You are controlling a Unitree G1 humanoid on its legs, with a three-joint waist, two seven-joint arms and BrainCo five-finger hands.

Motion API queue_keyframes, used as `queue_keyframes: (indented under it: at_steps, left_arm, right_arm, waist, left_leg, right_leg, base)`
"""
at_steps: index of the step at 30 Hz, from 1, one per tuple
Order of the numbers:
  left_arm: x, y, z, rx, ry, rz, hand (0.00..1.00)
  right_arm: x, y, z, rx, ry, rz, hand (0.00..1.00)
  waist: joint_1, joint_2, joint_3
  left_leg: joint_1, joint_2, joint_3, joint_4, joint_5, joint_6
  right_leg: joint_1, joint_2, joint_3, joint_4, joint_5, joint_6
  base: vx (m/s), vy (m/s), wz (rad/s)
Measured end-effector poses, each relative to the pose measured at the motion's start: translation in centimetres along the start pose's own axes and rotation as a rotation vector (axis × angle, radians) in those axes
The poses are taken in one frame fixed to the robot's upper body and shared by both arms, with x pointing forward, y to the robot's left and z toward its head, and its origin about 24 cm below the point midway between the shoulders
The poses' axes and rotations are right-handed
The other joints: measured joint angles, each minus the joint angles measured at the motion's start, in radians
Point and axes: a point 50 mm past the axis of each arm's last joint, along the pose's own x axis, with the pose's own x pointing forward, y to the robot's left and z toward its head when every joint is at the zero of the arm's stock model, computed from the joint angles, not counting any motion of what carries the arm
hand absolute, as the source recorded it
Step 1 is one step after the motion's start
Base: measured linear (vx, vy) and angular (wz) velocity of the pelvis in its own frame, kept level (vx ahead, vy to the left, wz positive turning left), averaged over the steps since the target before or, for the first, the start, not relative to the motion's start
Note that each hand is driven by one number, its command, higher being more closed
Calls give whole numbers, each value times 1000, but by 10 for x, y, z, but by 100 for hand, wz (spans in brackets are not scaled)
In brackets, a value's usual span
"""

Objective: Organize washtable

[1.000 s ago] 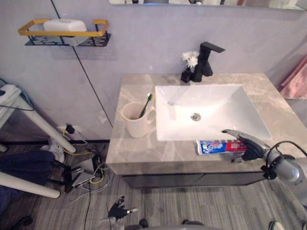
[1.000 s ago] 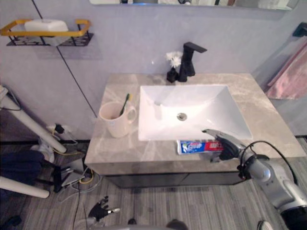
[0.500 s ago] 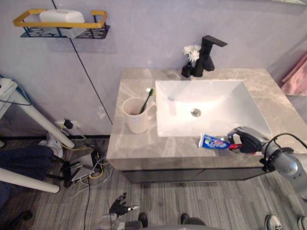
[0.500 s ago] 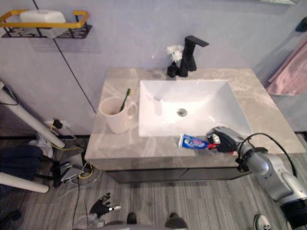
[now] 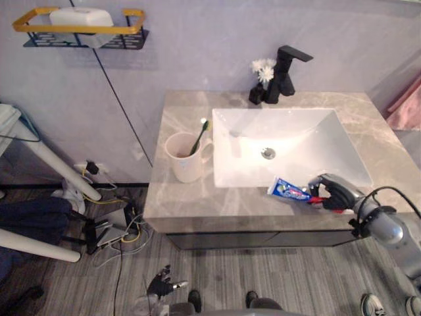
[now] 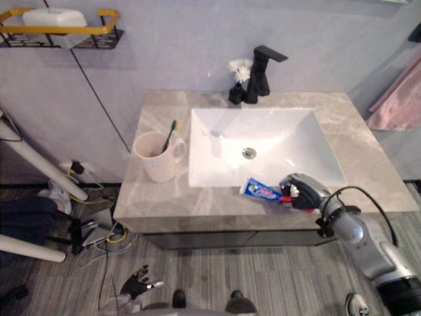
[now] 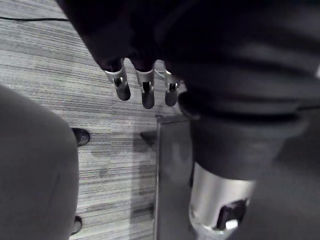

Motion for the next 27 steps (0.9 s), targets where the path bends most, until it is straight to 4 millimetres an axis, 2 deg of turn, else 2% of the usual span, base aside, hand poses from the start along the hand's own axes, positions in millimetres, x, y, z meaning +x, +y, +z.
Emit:
queue_keyframes:
  at_steps: [3,5,7,8,10,11,12,14,15,17,19,20,22,23,24,27]
  left_arm:
    - [-2,12,-2,-72,-1,70,0]
    - [-6,28,-7,-132,2,144,0]
    - [-21,62,-13,-230,-27,298,0]
    - [-24,72,-11,-241,-46,338,0]
    - [-41,111,11,-277,-181,486,0]
    - [-54,131,37,-283,-317,568,0]
    - [-63,140,49,-286,-387,607,0]
    - [-99,160,108,-241,-683,709,0]
    - [-109,161,122,-227,-761,724,0]
    - [-141,146,172,-172,-1040,713,0]
    - [-160,128,200,-146,-1216,666,0]
    - [-166,121,208,-140,-1266,642,0]
    - [-182,80,236,-122,-1446,478,0]
    - [-185,69,242,-118,-1483,426,0]
    - [-194,44,252,-111,-1561,303,0]
    - [-204,8,261,-134,-1650,87,0]
  right_arm:
    - [2,-2,14,34,-56,-73,100]
    - [2,-5,26,52,-117,-125,100]
    - [2,-9,40,88,-183,-183,100]
    - [2,-10,43,93,-195,-194,100]
    - [-2,-12,50,107,-227,-224,100]
    - [-7,-14,52,107,-234,-234,100]
    - [-9,-14,53,106,-238,-238,100]
    - [-15,-17,57,114,-257,-271,100]
    - [-15,-18,58,120,-263,-282,100]
    - [-16,-21,62,146,-279,-319,100]
    - [-15,-22,65,167,-295,-340,100]
    - [-15,-22,66,172,-297,-344,100]
    - [-14,-20,68,203,-301,-364,100]
    - [-13,-20,68,209,-305,-371,100]
    - [-10,-22,72,226,-323,-390,100]
    - [-3,-23,81,252,-364,-411,100]
  waist:
    - [1,-2,-1]
    - [1,-4,-2]
    - [3,-3,-2]
    - [4,-2,-3]
    - [16,3,-6]
    - [37,10,-12]
    - [42,12,-18]
    - [55,28,-49]
    - [59,32,-57]
    - [61,46,-86]
    - [65,48,-92]
    - [68,47,-96]
    - [83,46,-108]
    - [83,46,-108]
    - [81,47,-108]
    - [80,52,-111]
  left_leg:
    - [0,1,-4,1,0,0]
    - [0,1,-4,2,0,0]
    - [0,1,-6,0,-1,-1]
    - [0,2,-7,0,-1,-1]
    - [-3,0,-16,-1,-1,-1]
    - [-5,-1,-20,-1,-1,-1]
    - [-8,-2,-24,-1,-1,-1]
    - [-16,-10,-49,2,0,0]
    - [-17,-12,-52,2,0,0]
    - [-20,-17,-70,6,0,0]
    - [-13,-18,-73,8,0,0]
    - [-13,-18,-74,8,0,0]
    - [-13,-19,-75,10,0,0]
    - [-13,-20,-77,12,0,0]
    - [-13,-21,-78,17,0,0]
    - [-12,-20,-78,25,0,0]
  right_leg:
    - [2,0,-4,0,0,0]
    - [3,0,-6,0,0,0]
    - [3,0,-7,0,0,0]
    - [3,0,-8,0,0,0]
    - [4,0,-17,0,-1,0]
    - [4,-1,-21,0,-1,0]
    - [4,-2,-25,0,-2,0]
    - [9,-9,-50,0,-4,-2]
    - [10,-10,-53,0,-4,-2]
    - [17,-16,-74,1,-4,-2]
    - [29,-17,-75,1,-4,-2]
    - [28,-16,-75,1,-4,-2]
    - [31,-16,-76,1,-4,-2]
    - [33,-17,-76,2,-4,-2]
    - [36,-17,-77,2,-4,-2]
    - [42,-16,-77,4,-5,-2]
  base:
    - [-2,-5,3]
    - [0,0,0]
    - [0,0,0]
    - [-8,-10,6]
    - [-6,-11,10]
    - [-2,-6,12]
    - [15,-3,21]
    - [39,3,29]
    - [45,13,26]
    - [43,16,24]
    - [22,11,11]
    - [0,0,0]
    - [0,0,0]
    - [-41,1,4]
    - [-44,-1,3]
    - [-56,-5,1]
